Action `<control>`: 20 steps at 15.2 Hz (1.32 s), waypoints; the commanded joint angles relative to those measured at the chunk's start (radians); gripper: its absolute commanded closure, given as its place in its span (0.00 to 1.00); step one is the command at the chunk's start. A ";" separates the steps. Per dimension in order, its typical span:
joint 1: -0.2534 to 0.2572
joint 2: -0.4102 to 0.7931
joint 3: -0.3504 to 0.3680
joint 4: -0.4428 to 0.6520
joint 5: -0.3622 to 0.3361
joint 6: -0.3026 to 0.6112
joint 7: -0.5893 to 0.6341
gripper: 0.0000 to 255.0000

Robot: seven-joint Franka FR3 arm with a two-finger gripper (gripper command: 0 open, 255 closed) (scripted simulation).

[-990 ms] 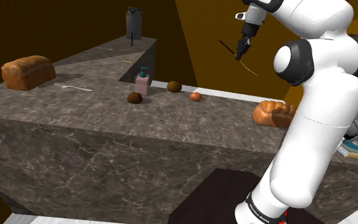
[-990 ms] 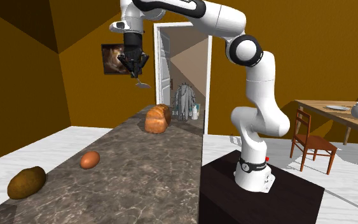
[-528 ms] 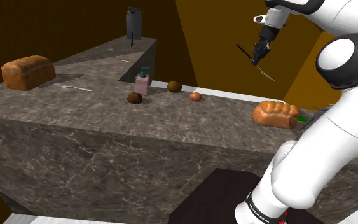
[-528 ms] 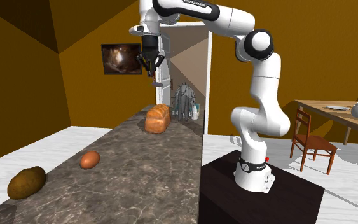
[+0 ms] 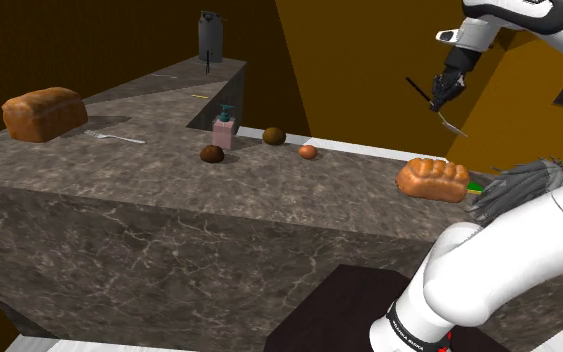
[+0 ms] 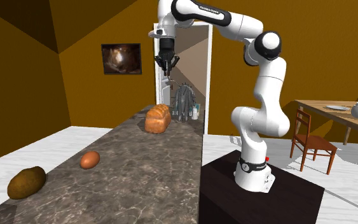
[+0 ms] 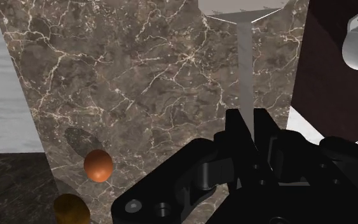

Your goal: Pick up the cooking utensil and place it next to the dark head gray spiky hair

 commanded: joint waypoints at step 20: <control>-0.196 -0.313 -0.094 0.004 -0.292 -0.180 -0.355 1.00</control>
